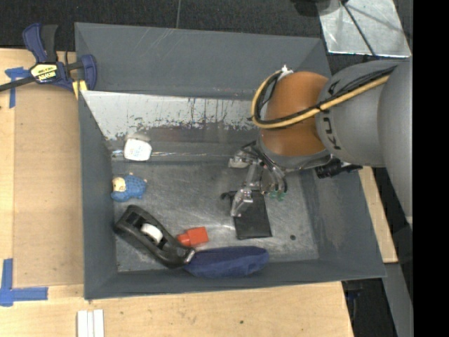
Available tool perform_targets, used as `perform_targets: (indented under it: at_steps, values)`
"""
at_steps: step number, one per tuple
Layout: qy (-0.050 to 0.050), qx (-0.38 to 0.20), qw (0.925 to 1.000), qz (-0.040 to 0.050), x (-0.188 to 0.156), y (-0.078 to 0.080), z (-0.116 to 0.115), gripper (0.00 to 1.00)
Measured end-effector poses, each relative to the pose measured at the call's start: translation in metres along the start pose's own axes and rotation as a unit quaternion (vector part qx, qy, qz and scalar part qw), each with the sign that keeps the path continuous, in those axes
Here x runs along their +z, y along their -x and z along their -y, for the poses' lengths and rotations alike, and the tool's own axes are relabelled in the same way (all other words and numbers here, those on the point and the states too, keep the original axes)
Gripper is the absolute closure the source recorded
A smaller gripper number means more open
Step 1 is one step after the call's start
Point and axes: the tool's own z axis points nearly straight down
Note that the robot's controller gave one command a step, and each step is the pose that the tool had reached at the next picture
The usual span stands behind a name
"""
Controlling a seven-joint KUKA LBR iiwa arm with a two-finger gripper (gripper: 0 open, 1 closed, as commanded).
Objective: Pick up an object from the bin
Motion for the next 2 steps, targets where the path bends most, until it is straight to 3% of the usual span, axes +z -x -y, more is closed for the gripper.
perform_targets:
  at_steps: [1, 2]
  values:
    - [-0.001, 0.019, 0.9998, -0.0041, -0.018, -0.011, 0.034, 0.0]
    - [-0.001, 0.064, 0.9979, -0.0068, -0.017, -0.024, 0.039, 0.0]
